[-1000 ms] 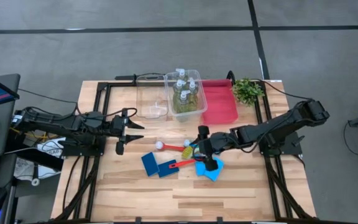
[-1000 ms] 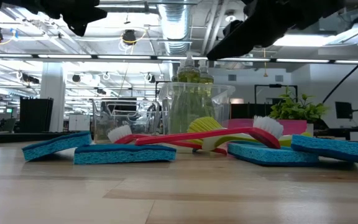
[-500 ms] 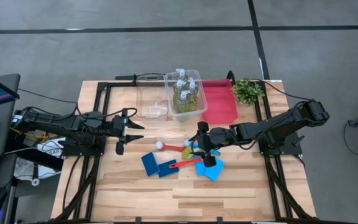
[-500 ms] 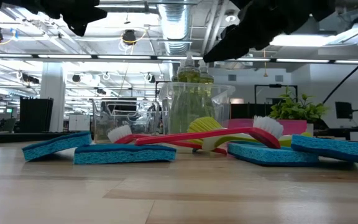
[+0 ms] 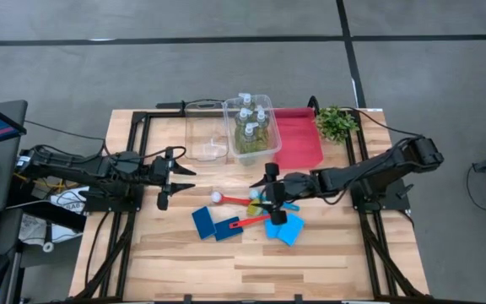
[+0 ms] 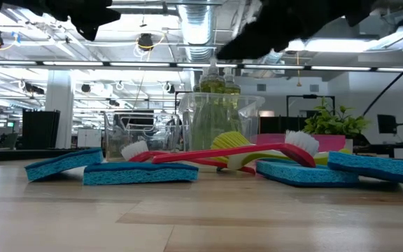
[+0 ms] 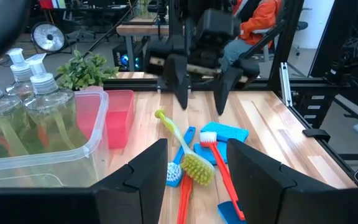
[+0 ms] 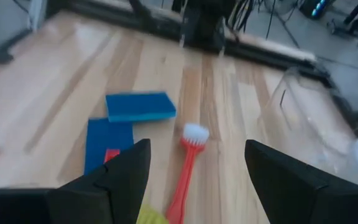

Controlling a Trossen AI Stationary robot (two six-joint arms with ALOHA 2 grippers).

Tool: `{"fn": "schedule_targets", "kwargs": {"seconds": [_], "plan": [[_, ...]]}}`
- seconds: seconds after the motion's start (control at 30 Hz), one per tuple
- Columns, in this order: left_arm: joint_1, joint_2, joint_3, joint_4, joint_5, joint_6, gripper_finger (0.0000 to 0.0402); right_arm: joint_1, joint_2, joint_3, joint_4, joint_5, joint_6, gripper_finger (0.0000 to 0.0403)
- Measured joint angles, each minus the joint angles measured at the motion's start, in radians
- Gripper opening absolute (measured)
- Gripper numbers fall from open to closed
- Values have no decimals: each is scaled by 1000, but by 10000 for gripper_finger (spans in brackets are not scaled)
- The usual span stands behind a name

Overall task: Pick & Place Kitchen Sink Supplies
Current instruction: Put the blue dish brush into the pink bin

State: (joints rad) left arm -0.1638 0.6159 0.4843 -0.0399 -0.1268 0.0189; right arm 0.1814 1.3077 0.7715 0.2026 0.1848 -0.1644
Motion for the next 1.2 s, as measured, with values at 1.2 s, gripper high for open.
{"fn": "schedule_targets", "kwargs": {"seconds": [1.2], "plan": [[0, 0, 0, 7, 0, -87, 167, 47, 179, 0, -138, -21, 203, 255]]}}
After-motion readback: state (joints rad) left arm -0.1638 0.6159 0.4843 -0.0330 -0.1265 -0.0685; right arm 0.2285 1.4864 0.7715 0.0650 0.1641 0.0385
